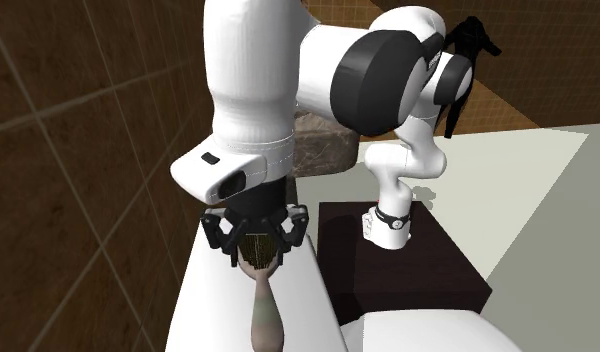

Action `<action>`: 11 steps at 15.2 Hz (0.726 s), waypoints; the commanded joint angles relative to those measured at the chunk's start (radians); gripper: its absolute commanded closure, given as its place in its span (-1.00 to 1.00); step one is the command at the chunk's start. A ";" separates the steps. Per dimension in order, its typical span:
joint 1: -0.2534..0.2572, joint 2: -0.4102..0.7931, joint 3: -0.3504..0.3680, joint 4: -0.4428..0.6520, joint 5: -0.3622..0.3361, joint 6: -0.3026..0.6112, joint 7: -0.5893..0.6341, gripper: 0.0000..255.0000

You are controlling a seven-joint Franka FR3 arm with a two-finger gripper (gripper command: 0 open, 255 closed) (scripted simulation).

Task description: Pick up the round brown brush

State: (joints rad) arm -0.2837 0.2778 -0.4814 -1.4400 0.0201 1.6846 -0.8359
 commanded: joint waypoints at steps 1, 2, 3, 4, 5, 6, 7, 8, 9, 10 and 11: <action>-0.003 0.002 -0.001 0.031 0.001 -0.029 -0.003 1.00; -0.004 0.005 -0.001 0.048 0.002 -0.043 -0.005 1.00; -0.006 0.008 -0.002 0.065 0.004 -0.058 -0.006 1.00; -0.008 0.011 -0.002 0.084 0.005 -0.073 -0.008 1.00; -0.011 0.015 -0.002 0.102 0.007 -0.088 -0.010 1.00; -0.013 0.019 -0.003 0.122 0.009 -0.103 -0.012 1.00; -0.016 0.024 -0.003 0.142 0.011 -0.119 -0.014 1.00; -0.019 0.029 -0.003 0.162 0.014 -0.135 -0.016 1.00; -0.022 0.034 -0.004 0.183 0.016 -0.151 -0.018 1.00; -0.022 0.035 -0.004 0.186 0.016 -0.153 -0.018 1.00; -0.022 0.035 -0.004 0.187 0.017 -0.153 -0.018 1.00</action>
